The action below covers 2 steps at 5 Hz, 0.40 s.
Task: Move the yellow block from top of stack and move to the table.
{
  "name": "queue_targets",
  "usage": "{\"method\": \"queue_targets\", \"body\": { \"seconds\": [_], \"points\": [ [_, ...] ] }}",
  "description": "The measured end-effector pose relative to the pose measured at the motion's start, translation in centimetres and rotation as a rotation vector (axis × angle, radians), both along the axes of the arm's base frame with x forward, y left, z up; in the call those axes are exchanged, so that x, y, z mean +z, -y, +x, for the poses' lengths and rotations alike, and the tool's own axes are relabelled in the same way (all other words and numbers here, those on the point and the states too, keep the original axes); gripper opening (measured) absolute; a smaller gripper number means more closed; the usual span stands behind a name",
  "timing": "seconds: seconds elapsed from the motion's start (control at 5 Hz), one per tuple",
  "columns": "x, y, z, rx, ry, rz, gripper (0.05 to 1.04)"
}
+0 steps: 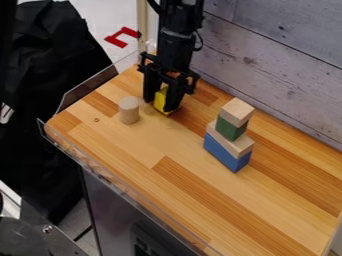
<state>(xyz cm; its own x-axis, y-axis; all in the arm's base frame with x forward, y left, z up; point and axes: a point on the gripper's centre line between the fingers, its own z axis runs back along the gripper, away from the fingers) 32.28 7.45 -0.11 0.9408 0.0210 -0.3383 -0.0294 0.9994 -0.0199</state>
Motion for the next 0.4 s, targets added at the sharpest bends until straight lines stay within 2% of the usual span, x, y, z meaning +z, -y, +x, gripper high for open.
{"method": "queue_targets", "body": {
  "seconds": [0.2, 0.4],
  "points": [
    [0.1, -0.1, -0.3, 0.073, -0.02, 0.0, 0.912],
    [1.3, -0.5, -0.5, 0.096, -0.009, -0.008, 1.002]
  ]
}}
